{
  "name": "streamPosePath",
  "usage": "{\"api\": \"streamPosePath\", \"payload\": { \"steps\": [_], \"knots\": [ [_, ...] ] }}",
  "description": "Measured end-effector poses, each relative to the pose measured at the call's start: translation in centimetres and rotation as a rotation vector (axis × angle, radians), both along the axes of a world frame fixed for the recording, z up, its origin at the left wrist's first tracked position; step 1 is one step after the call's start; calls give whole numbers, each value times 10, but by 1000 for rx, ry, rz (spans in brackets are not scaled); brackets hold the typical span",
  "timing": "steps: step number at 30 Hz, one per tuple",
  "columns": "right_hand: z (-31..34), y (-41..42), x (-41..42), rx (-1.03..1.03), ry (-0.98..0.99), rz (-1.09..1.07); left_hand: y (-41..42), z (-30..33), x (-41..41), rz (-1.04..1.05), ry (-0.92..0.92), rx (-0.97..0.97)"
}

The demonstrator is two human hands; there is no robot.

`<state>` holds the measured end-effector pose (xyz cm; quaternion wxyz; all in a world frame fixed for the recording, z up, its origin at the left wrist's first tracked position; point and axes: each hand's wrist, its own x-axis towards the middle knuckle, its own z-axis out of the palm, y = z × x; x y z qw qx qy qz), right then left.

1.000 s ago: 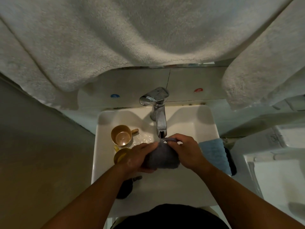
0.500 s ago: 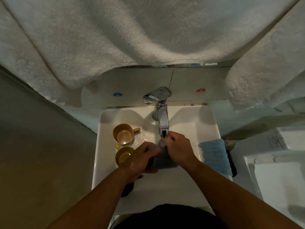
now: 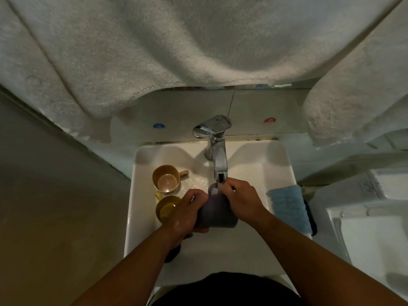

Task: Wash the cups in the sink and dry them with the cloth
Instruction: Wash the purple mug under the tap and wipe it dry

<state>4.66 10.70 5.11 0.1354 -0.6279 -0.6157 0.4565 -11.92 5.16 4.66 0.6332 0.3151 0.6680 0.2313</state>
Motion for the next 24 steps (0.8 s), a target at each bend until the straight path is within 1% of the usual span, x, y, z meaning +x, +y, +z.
{"api": "streamPosePath", "payload": {
  "steps": [2, 5, 8, 11, 13, 14, 16, 17, 18, 20, 24],
  "knots": [
    [1, -1, 3, -40, 111, -21, 1, 2, 2, 59, -63, -6],
    [2, -4, 1, -126, 243, -112, 4, 5, 4, 72, -128, 15],
    [2, -6, -3, -122, 207, -225, 6, 4, 2, 115, -154, 11],
    [0, -9, 1, -37, 123, -198, 8, 5, 3, 151, -144, 28],
    [2, -11, 2, 10, 91, -157, 9, 3, 4, 138, -67, 60],
    [3, -12, 1, 42, 69, -144, 9, 2, 5, 88, 35, 117],
    [7, -14, 1, 106, 17, -135, 8, -5, 7, -134, 336, 284],
    [9, -15, 2, 136, -18, -129, 8, -7, 9, -193, 431, 340],
    [11, -15, 2, 160, -54, -118, 9, -6, 12, -183, 455, 369],
    [13, -15, 4, 197, -108, -86, 11, -5, 17, -129, 447, 373],
    [15, -21, 9, 279, -162, -20, 18, -8, 22, -73, 474, 400]
  ]
}}
